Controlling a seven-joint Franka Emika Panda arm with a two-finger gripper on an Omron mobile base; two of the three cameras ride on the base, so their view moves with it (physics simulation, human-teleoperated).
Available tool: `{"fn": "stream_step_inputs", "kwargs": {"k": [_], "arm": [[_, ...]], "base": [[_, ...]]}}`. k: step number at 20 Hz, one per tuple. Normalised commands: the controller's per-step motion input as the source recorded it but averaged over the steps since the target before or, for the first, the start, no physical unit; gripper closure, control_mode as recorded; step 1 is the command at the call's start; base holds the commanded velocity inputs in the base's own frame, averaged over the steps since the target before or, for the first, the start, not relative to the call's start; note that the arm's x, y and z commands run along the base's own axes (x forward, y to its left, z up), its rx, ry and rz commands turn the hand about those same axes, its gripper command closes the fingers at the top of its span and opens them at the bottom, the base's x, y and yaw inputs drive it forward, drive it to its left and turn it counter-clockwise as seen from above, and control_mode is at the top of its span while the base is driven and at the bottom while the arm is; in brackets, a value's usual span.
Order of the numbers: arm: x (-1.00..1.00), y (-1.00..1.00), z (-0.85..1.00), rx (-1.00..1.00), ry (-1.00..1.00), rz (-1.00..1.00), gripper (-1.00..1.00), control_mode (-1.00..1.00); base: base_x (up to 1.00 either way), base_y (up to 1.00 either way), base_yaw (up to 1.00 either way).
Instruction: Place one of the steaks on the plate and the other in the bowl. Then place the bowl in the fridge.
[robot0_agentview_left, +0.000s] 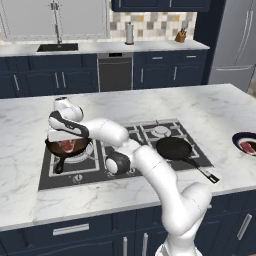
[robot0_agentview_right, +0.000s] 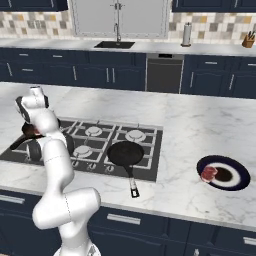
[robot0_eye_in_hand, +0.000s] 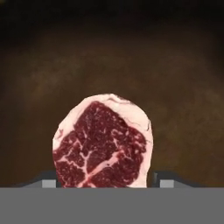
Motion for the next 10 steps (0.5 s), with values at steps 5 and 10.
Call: {"fn": "stream_step_inputs", "kwargs": {"k": [5,10], "arm": [[-0.24,-0.42,0.52,0.0,-0.07,0.02,1.0,-1.0],[-0.2,-0.73,0.84,0.0,-0.08,0.0,1.0,-1.0]], "base": [[0.0,0.0,0.0],[0.0,0.0,0.0]]}}
